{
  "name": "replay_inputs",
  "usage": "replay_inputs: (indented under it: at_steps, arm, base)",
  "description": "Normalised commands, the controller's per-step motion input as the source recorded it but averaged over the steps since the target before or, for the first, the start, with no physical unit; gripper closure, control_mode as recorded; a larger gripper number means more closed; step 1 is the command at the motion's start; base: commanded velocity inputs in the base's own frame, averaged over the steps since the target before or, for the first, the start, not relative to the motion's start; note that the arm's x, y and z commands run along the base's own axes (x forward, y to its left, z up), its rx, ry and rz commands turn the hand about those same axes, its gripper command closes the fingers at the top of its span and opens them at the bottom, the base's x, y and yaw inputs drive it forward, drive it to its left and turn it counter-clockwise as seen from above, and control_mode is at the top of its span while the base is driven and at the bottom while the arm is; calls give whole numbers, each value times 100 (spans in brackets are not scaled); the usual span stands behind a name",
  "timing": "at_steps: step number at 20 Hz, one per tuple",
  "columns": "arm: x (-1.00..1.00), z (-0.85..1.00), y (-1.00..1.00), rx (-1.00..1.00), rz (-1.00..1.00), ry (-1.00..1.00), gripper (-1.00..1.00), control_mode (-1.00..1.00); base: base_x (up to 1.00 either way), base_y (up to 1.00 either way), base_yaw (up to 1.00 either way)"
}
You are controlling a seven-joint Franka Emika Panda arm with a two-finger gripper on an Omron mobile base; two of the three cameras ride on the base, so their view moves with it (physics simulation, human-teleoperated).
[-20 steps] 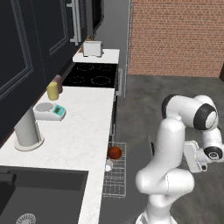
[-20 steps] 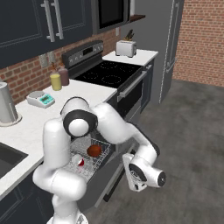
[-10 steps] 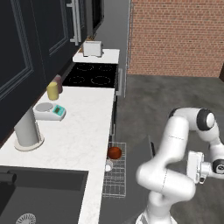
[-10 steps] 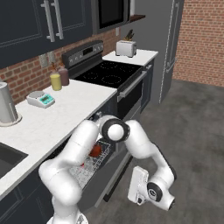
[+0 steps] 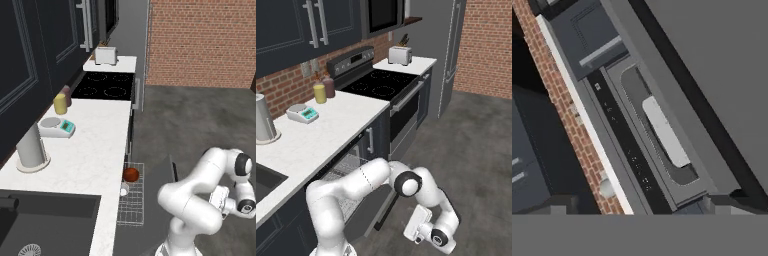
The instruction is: Pick up the cup and bowl from the counter, place them in the dishwasher, and close the dishwasher door.
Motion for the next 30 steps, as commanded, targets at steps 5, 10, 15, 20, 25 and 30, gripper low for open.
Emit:
replay_inputs:
  at_steps: [5, 10, 15, 20, 25, 30]
  arm:
    - [69, -45, 0, 4, 2, 0, -100, -100]
    - [54, -68, 0, 2, 10, 0, -100, -100]
    - [54, -76, 6, 0, 11, 0, -100, -100]
    - [45, -46, 0, 0, 8, -1, -100, -100]
    - [24, -23, 1, 3, 11, -2, -100, -100]
    - [1, -22, 23, 10, 19, -3, -100, -100]
  base:
    - [0, 0, 0]
    - [0, 0, 0]
    - [0, 0, 0]
    - [0, 0, 0]
    - [0, 0, 0]
    - [0, 0, 0]
